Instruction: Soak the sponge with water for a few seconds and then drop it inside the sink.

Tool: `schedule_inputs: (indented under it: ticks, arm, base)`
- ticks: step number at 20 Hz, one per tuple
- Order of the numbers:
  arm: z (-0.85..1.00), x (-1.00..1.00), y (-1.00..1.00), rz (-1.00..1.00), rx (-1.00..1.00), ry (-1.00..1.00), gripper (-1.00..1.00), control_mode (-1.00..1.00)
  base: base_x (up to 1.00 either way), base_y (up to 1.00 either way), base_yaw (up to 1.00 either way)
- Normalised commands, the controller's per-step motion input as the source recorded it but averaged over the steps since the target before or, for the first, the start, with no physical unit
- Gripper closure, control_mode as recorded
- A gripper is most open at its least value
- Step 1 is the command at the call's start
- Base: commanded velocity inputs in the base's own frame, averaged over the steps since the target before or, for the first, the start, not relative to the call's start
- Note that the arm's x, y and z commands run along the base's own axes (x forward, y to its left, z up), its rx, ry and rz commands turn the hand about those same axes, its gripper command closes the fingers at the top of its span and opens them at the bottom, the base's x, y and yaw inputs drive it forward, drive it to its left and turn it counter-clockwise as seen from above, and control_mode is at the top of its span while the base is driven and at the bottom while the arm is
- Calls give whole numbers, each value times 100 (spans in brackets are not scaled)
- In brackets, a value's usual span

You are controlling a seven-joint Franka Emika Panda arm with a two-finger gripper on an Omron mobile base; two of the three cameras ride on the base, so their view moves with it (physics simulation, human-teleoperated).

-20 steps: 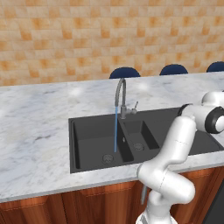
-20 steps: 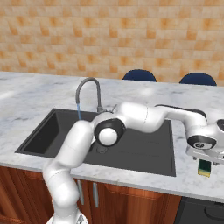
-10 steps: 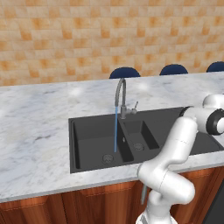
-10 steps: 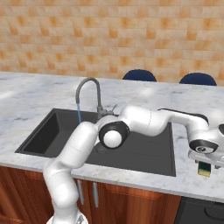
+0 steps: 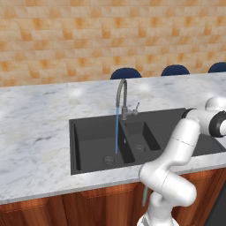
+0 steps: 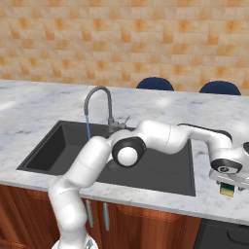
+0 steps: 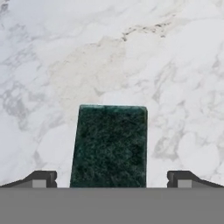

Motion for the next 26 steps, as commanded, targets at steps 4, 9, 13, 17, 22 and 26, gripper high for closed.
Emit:
schedule_inputs:
  ticks: [4, 9, 13, 17, 22, 26]
  arm:
    - [-12, 0, 0, 0, 0, 0, -100, -100]
    - [-3, 0, 0, 0, 0, 0, -100, -100]
    - [-5, 1, 0, 0, 0, 0, -100, -100]
    - [-9, 12, 1, 0, 0, -3, -100, -100]
    - [-8, 18, 0, 0, 0, -4, -100, -100]
    - [-20, 13, 0, 0, 0, -4, -100, -100]
  base:
    - [0, 0, 0]
    - [0, 0, 0]
    - [0, 0, 0]
    - [0, 0, 0]
    - [0, 0, 0]
    - [0, 0, 0]
